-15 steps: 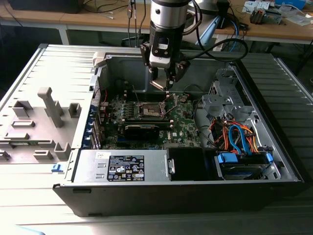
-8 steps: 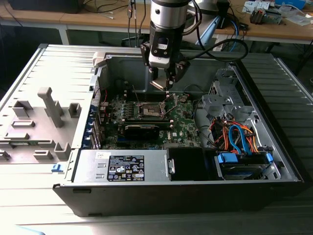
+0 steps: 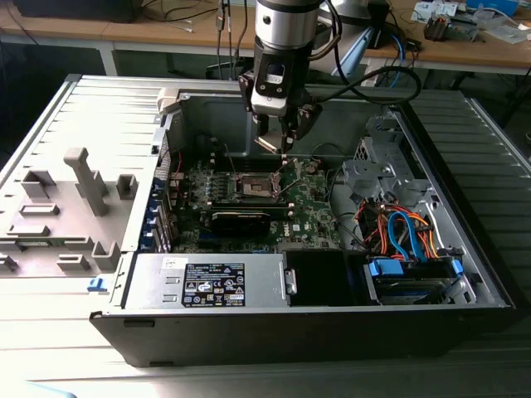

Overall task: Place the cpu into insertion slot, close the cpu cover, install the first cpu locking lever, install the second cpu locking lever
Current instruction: 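Place the cpu into insertion slot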

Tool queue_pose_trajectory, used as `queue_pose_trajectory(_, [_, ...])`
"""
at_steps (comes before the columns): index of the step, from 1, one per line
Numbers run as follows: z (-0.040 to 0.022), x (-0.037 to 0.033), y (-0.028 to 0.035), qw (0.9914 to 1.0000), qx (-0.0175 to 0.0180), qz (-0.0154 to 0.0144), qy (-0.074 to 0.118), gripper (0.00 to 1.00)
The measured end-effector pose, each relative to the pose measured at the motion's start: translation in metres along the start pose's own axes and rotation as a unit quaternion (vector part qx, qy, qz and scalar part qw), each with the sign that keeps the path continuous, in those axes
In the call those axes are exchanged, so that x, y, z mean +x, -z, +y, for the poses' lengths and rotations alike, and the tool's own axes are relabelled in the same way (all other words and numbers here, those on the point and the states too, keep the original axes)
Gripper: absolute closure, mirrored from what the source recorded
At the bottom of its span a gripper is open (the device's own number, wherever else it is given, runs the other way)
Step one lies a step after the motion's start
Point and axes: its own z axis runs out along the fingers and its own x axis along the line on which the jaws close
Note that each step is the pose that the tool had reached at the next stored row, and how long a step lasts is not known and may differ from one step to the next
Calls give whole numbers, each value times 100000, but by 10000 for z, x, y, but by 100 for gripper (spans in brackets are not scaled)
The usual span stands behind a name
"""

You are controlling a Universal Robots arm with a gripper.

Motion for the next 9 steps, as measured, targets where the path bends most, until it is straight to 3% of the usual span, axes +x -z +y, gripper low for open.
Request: queue_pose_trajectory(9, [0, 0, -4, 99997, -13, -35, -773, 45])
